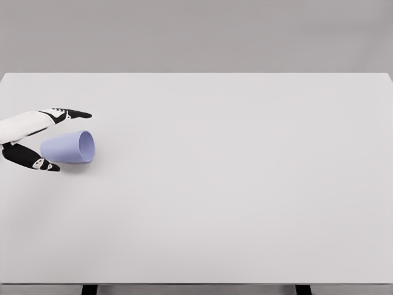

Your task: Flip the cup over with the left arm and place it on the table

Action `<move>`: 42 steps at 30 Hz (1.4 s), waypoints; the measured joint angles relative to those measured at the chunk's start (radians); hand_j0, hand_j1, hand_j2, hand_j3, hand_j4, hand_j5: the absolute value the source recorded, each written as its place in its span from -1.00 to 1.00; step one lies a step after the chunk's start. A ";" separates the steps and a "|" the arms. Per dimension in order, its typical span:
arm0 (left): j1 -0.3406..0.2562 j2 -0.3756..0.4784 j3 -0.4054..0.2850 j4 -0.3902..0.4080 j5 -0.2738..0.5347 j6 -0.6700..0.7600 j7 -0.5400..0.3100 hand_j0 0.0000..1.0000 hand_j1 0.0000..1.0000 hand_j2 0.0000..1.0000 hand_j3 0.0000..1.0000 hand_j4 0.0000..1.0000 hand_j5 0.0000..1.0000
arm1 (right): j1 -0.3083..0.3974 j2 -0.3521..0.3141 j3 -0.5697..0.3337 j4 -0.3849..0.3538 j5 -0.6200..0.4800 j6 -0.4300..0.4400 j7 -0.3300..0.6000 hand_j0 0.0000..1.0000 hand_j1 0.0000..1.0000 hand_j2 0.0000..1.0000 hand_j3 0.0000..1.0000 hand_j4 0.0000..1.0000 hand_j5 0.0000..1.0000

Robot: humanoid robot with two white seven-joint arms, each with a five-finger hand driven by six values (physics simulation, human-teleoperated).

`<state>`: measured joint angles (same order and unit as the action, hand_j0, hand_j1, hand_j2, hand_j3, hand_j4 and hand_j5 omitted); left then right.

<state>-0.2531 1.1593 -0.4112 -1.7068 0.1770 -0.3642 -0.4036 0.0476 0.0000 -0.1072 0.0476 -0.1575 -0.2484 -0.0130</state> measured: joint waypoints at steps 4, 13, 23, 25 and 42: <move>-0.011 -0.023 0.000 0.024 -0.008 0.014 -0.001 1.00 1.00 1.00 1.00 1.00 1.00 | 0.000 0.000 0.000 0.000 0.000 0.000 0.000 1.00 1.00 1.00 1.00 1.00 1.00; -0.025 -0.103 -0.003 0.082 -0.065 0.019 -0.003 1.00 1.00 1.00 1.00 1.00 1.00 | 0.000 0.000 0.000 0.000 0.000 0.000 0.000 1.00 1.00 1.00 1.00 1.00 1.00; -0.025 -0.129 -0.013 0.117 -0.080 0.022 -0.003 1.00 1.00 1.00 1.00 1.00 1.00 | -0.002 0.000 0.000 0.000 0.000 0.000 0.000 1.00 1.00 1.00 1.00 1.00 1.00; -0.026 -0.133 -0.015 0.124 -0.090 0.035 -0.003 1.00 1.00 1.00 1.00 1.00 1.00 | 0.000 0.000 0.000 0.000 0.000 0.000 0.000 1.00 1.00 1.00 1.00 1.00 1.00; -0.035 -0.174 -0.029 0.175 -0.106 0.054 -0.008 1.00 1.00 1.00 1.00 1.00 1.00 | 0.000 0.000 0.000 0.000 0.000 0.000 0.000 1.00 1.00 1.00 1.00 1.00 1.00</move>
<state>-0.2884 0.9858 -0.4402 -1.5321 0.0710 -0.3098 -0.4114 0.0476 0.0000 -0.1072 0.0477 -0.1576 -0.2484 -0.0127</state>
